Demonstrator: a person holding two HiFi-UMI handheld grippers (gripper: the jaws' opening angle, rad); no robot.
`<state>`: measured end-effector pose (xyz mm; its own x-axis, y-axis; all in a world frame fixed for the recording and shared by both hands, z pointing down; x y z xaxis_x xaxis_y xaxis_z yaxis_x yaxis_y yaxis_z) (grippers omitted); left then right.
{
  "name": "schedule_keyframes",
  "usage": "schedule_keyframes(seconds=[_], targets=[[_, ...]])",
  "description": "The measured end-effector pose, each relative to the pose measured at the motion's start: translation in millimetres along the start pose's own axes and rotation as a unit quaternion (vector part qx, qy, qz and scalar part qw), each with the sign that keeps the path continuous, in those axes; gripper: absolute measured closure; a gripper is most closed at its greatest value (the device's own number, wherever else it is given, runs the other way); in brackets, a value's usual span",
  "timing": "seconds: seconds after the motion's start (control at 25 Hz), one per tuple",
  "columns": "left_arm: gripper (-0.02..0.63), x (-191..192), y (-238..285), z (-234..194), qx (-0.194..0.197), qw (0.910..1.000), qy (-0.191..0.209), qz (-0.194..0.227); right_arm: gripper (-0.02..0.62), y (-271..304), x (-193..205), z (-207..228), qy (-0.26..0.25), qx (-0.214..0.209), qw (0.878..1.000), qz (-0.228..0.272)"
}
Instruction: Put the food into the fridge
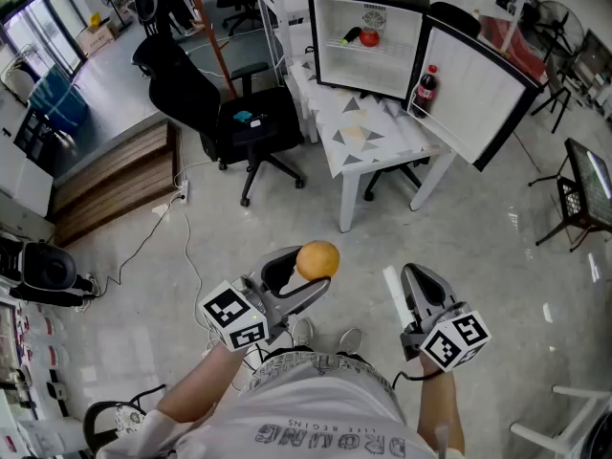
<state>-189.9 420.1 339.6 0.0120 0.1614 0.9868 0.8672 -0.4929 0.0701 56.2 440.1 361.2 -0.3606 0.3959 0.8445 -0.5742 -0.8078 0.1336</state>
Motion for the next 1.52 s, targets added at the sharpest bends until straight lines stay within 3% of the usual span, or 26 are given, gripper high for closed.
schedule_keyframes(seconds=[0.72,1.52], targets=[[0.321,14,33,32,-0.023,0.9997,-0.009,-0.006,0.592,-20,-10,34,-0.015,-0.006,1.0,-0.01],[0.321,13,80,34,-0.021,0.9997,-0.006,-0.01,0.592,-26,-25,79,0.003,-0.001,1.0,-0.013]])
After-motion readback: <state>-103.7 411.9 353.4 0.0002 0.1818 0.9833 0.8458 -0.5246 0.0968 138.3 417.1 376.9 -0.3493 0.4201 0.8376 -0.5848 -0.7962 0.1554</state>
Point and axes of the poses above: the fingertips, and each gripper's own axes: y forward along the fingers, z to its right, x out of its underside, the point moved 6 cm from there along -y, backward along the fingers, and after that the axes turned 8 degrees about y, right-handed, at the moved point
